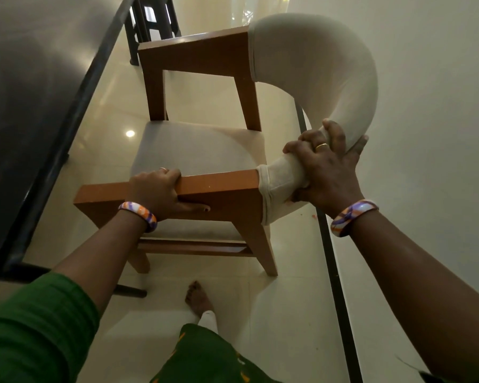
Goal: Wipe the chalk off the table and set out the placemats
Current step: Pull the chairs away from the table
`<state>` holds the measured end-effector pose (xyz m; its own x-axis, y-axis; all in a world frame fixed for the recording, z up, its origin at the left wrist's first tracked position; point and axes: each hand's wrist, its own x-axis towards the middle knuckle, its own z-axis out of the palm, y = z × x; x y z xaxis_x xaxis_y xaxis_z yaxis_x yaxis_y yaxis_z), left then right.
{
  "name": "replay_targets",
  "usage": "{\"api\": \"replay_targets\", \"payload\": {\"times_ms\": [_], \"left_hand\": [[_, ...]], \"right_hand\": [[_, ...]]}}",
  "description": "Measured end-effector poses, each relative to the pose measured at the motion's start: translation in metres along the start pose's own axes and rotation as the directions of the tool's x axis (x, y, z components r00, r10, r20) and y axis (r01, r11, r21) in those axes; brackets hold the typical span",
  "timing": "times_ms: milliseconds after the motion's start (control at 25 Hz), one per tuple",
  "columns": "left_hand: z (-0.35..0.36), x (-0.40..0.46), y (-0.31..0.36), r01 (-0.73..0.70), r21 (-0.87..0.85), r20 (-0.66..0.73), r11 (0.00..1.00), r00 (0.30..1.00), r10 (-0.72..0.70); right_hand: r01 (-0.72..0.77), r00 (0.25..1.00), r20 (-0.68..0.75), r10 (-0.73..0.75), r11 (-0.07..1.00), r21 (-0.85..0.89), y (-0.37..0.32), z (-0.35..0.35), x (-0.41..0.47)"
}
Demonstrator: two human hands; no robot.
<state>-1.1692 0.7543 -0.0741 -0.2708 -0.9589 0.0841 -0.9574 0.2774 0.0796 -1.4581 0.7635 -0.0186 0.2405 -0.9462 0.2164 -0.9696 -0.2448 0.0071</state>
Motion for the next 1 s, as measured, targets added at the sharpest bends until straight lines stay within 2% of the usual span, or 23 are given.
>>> {"api": "replay_targets", "payload": {"times_ms": [200,240,360,480,640,880,1000], "left_hand": [[0.003,0.0,0.0,0.013,-0.03,-0.013,0.999,1.0,-0.014],[0.002,0.001,0.0,0.009,-0.037,-0.014,0.999,1.0,-0.01],[0.005,0.001,-0.001,-0.002,-0.032,-0.025,0.999,1.0,0.001],[0.007,0.0,-0.006,-0.018,-0.029,-0.045,0.999,0.999,0.016],[0.013,0.006,-0.015,-0.05,0.014,-0.04,0.999,0.998,0.051],[0.008,0.026,-0.055,-0.058,0.035,-0.053,0.998,0.997,0.06],[0.005,0.04,-0.072,-0.058,0.05,0.029,0.997,0.998,0.057]], "right_hand": [[-0.037,0.993,0.106,0.053,0.988,-0.152,-0.006,-0.011,0.011],[0.0,0.989,0.143,0.024,0.985,-0.17,-0.011,-0.015,0.012],[0.232,0.963,0.19,-0.193,0.95,-0.207,-0.053,0.001,0.004],[0.176,0.973,0.17,-0.155,0.977,-0.117,-0.108,0.024,0.01],[0.169,0.942,0.279,-0.189,0.981,0.096,-0.127,0.03,0.036],[0.217,0.936,0.263,-0.233,0.972,0.088,-0.149,0.036,0.065],[0.186,0.947,0.246,-0.206,0.977,0.102,-0.16,0.044,0.084]]}}
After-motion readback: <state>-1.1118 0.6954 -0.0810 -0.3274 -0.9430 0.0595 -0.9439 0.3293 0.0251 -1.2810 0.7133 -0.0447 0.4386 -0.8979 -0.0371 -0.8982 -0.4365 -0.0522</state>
